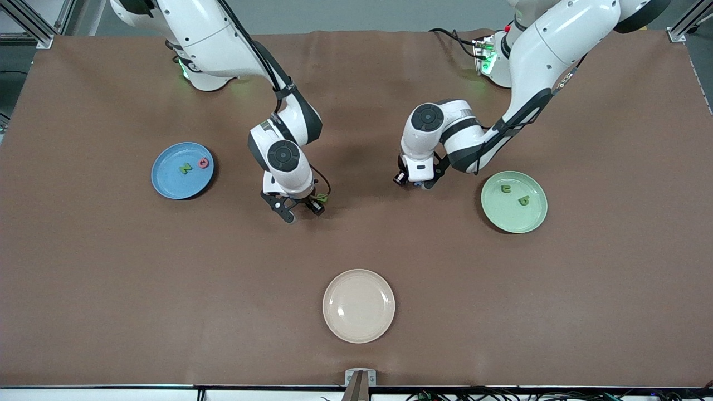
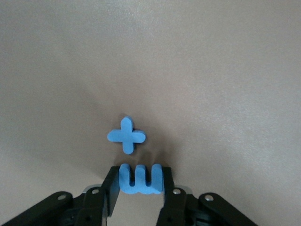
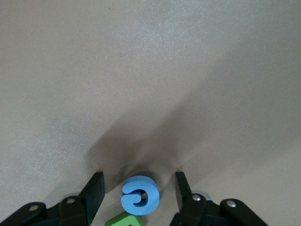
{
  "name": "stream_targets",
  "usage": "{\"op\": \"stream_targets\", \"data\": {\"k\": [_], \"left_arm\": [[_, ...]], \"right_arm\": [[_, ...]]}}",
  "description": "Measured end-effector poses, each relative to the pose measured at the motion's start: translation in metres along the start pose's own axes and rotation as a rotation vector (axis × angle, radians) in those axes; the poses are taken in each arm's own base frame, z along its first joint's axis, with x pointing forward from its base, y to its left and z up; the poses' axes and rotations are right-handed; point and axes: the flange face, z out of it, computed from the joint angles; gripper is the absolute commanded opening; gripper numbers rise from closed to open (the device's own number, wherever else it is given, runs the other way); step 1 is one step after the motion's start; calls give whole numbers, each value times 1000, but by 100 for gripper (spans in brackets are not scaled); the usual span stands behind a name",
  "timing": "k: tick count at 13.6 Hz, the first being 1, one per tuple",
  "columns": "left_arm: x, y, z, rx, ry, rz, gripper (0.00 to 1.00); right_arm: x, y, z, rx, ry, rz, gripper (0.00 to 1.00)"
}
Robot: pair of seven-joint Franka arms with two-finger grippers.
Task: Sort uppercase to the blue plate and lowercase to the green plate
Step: 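Grasp the blue e with the left gripper while the right gripper grasps the G, then place the e on the green plate while the right gripper drops the G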
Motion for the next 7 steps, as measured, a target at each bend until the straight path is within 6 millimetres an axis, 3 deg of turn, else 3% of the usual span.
{"op": "stream_targets", "data": {"k": [4, 7], "left_arm": [[3, 3, -2, -9, -3, -4, 22], [11, 11, -30, -52, -16, 8, 22]], "right_arm": [[0, -2, -4, 5, 1, 0, 5], [0, -1, -4, -4, 0, -2, 1]]}}
